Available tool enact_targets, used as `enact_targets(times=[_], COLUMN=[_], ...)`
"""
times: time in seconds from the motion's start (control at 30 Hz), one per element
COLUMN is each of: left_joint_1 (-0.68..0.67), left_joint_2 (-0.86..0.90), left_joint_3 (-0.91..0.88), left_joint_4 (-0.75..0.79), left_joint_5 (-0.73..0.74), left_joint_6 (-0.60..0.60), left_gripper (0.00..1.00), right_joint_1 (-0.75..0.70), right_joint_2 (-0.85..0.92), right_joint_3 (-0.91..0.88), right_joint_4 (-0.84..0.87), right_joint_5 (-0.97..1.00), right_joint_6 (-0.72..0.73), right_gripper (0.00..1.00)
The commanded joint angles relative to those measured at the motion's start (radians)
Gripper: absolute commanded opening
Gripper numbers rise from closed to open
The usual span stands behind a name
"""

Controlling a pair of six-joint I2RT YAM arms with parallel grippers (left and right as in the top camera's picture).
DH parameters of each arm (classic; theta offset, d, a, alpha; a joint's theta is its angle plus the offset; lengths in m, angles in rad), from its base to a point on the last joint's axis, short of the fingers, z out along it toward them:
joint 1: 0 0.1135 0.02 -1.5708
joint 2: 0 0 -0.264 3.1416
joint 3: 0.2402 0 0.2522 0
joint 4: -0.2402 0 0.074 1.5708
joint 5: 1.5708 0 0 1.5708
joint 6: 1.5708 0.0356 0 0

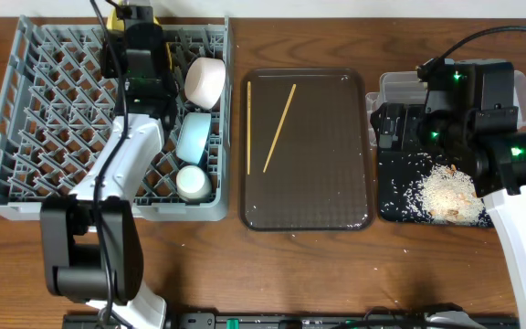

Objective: Sort waste into correct bins and load items into the dishwasher
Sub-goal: 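Lift the yellow plate and stand it upright in the rack, then release the yellow plate in the rack and withdraw the left gripper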

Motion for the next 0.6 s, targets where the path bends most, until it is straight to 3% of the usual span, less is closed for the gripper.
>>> enact_targets(times=[0.0,0.27,0.5,0.57], left_joint_1=[0.005,0.005,0.002,0.002], left_joint_2=[0.027,0.085,0.09,0.09], left_joint_3=[0.004,0.004,0.004,0.004], left_joint_4=[0.013,0.004,-0.093,-0.097], left_joint_5=[-0.037,-0.035,0.009,0.009], left_joint_6=[0.014,0.012,0.001,-0.001], left_gripper=[0.07,0.08,0.32,0.43], right_joint_1=[-0.018,-0.018,-0.018,-0.018], right_joint_2=[0.003,0.003,0.003,0.003], right_joint_3=[0.009,0.009,0.009,0.009], right_joint_4=[-0.001,-0.001,-0.001,-0.001], right_joint_5=[0.002,0.002,0.002,0.002], right_joint_6=[0.011,0.011,0.011,0.011], right_gripper=[0.99,0.99,0.99,0.99])
